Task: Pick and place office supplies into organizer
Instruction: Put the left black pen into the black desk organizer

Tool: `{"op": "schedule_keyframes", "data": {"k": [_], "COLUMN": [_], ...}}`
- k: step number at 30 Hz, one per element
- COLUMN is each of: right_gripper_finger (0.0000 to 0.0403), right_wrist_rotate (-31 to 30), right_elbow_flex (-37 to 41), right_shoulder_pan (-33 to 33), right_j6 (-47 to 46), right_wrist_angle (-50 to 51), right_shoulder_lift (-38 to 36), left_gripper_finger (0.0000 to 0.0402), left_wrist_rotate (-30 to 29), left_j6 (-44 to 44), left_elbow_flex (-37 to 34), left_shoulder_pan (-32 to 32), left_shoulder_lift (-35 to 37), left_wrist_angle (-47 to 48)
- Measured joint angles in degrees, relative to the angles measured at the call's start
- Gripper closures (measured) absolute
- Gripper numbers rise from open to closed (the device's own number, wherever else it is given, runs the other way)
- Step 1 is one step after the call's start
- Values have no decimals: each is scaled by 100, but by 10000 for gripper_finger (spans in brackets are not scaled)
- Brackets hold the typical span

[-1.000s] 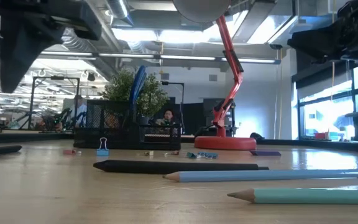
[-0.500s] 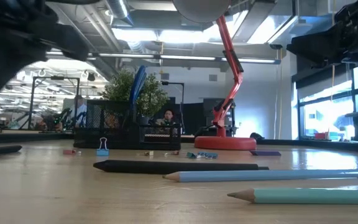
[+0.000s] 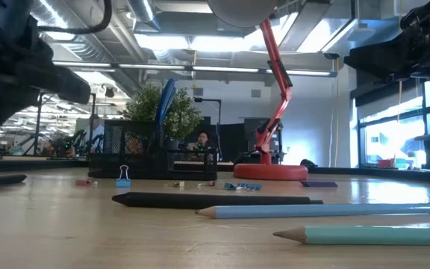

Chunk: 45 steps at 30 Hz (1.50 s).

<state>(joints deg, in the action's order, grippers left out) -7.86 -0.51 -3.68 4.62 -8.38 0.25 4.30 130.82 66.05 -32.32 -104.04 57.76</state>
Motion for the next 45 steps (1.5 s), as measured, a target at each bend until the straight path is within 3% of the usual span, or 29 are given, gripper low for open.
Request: {"op": "schedule_keyframes", "data": {"k": [12,20,34,45], "right_gripper_finger": [241,241,241,241], "right_wrist_rotate": [-1,-2,-2,-2], "right_elbow_flex": [1,2,0,1], "right_shoulder_pan": [2,2,2,2], "right_j6": [22,20,2,-4], "right_wrist_angle": [1,22,20,20], "right_shoulder_lift": [0,0,0,0], "left_gripper_finger": [258,259,321,335], "left_wrist_rotate": [86,397,33,-439], "left_j6": [-46,-24,-90,-348], "left_elbow_flex": [-903,-1085,-1094,-1074], "left_shoulder_pan": [289,378,284,38], "left_shoulder_lift": [158,181,178,178], "left_wrist_angle": [-960,-1214,-1333,-1142]}}
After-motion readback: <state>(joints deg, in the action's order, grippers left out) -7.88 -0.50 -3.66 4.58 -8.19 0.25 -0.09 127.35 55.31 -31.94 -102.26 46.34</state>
